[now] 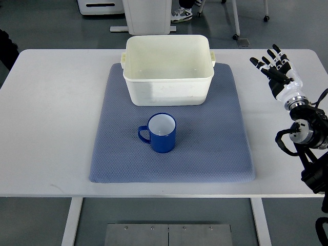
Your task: Place cup in box with right hand
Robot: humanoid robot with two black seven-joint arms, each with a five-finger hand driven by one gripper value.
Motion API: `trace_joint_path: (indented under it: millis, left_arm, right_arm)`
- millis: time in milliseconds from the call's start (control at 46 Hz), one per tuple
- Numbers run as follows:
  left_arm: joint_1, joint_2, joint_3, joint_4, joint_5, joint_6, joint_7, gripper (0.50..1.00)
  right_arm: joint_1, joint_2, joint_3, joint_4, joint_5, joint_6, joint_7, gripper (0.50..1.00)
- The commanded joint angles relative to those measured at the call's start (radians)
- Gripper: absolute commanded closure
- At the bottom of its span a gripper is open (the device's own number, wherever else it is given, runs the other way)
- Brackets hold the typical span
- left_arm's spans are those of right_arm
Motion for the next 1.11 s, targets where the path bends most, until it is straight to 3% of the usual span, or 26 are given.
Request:
trace_joint_path:
  millis: [0,1087]
  left_arm:
    - [0.000,0.000,-0.001,0.000,0.001,-0.002,0.000,0.500]
    - [0.012,0.000,-0.001,0.000,-0.001,0.000,0.000,0.500]
  right_arm:
    - [0.000,-0.002,0.000,0.001,0.000,0.000,0.000,0.519]
    - [0.005,-0.012,-0.005,0.001,0.000,0.011,0.009,0.500]
